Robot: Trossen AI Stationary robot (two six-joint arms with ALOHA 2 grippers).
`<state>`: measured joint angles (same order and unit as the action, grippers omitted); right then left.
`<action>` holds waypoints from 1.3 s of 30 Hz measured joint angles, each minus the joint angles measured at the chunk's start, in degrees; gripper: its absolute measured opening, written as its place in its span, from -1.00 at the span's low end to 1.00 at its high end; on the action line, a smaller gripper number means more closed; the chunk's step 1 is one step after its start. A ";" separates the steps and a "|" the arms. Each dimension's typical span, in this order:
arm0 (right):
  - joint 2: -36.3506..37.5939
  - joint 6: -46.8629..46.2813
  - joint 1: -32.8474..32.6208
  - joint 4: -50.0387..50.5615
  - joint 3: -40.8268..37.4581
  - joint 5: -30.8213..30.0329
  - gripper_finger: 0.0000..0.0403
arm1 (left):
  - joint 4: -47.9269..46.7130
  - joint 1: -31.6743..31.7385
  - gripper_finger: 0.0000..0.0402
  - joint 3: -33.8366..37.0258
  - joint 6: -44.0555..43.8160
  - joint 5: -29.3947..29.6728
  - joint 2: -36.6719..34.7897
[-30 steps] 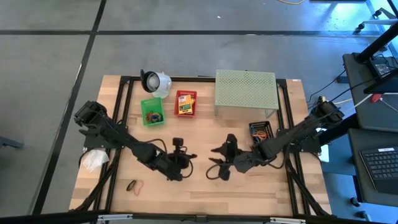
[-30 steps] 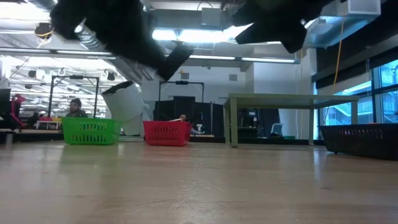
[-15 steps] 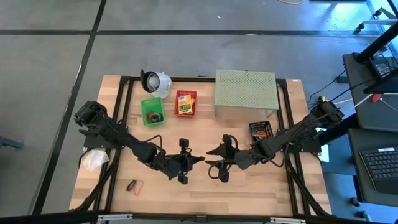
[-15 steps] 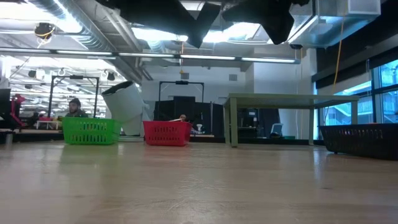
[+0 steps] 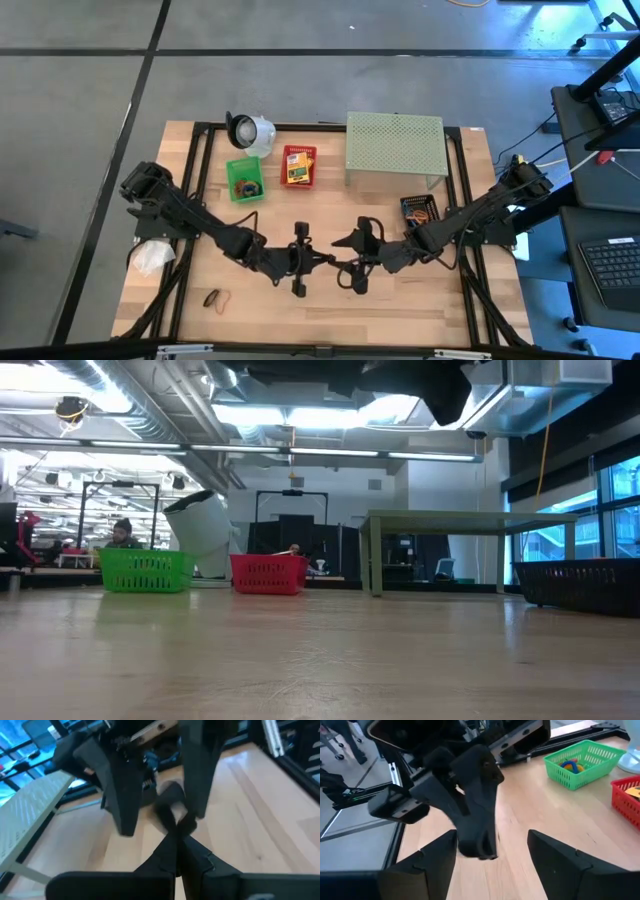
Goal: Pick & Place Office Desk Supplies
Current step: Put the top black rubber band into the black basket
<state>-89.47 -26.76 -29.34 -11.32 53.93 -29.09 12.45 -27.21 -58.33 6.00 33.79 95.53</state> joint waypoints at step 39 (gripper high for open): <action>-0.04 -1.04 0.00 -6.11 0.02 0.18 -0.97 | 2.75 -1.01 -0.17 -0.02 -10.00 1.03 -0.93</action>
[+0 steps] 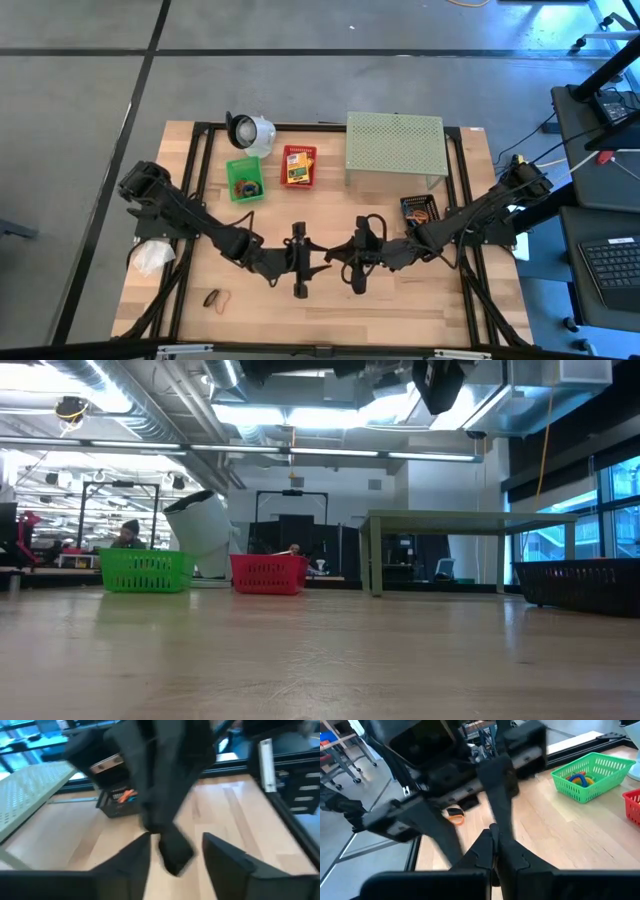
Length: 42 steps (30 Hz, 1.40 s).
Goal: Pick & Place Office Desk Supplies
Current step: Put the top black rubber band into the black basket
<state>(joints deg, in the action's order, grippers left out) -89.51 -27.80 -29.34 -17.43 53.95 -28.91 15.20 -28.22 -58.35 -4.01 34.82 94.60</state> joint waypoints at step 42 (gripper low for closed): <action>20.30 -42.41 10.43 90.88 -2.48 16.53 -0.97 | -74.54 -16.70 0.09 0.00 -66.16 -25.77 -16.84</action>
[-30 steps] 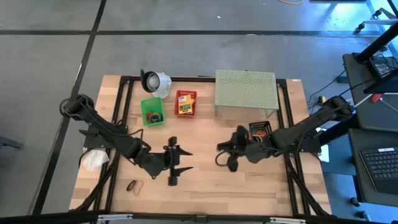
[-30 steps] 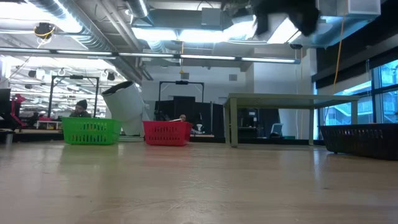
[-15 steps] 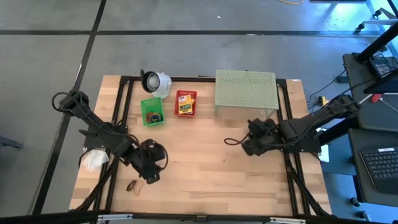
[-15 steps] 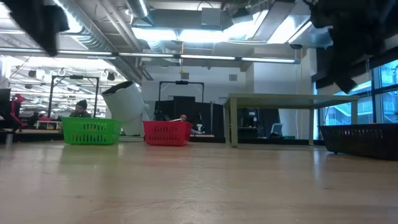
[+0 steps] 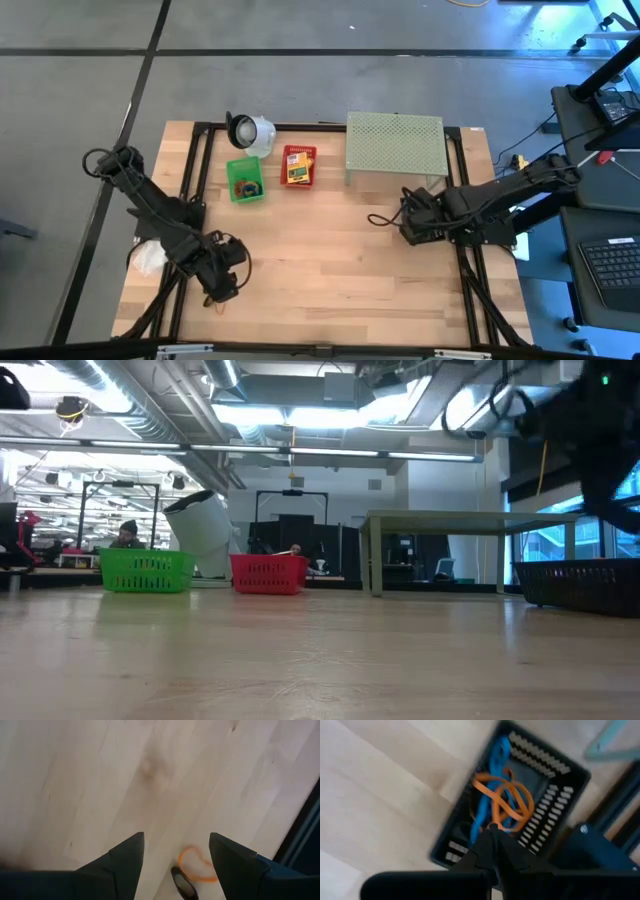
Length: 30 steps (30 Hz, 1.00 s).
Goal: Pick & Place Office Desk Supplies
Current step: Put the top black rubber band into the black basket
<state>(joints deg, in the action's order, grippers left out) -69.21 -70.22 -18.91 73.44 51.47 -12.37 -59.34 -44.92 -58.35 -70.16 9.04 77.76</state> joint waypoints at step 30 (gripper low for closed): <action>-0.04 -0.02 2.33 -14.98 -11.68 2.97 -0.91 | 1.69 -2.30 0.09 0.00 -2.42 -23.81 17.76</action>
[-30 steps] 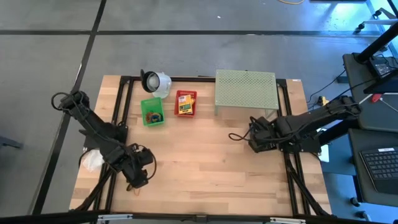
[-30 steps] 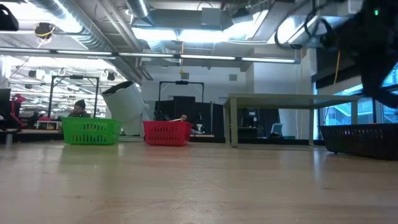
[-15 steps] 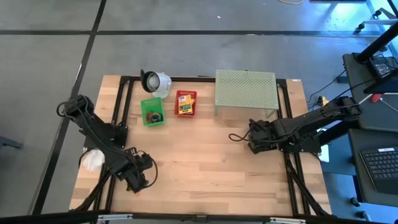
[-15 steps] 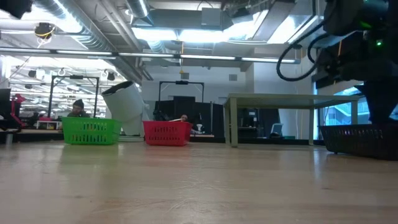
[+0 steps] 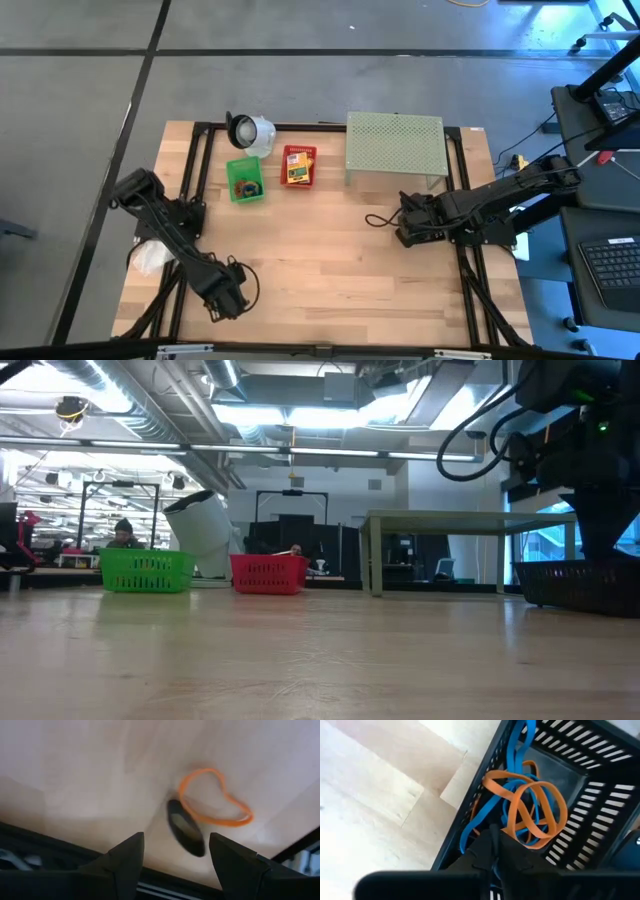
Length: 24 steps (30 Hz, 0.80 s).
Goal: Pick & Place Office Desk Supplies
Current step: Put the top black rubber band into the black basket
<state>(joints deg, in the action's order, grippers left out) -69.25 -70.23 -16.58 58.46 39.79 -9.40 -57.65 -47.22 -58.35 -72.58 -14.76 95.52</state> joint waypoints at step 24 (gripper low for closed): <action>0.00 0.82 0.00 -0.25 0.00 1.31 -0.07 | 6.65 -2.65 0.09 0.04 -4.81 -3.17 1.93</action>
<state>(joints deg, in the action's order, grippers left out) -69.25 -69.42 -16.58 58.21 39.79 -8.10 -51.00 -49.87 -58.31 -77.38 -17.93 97.45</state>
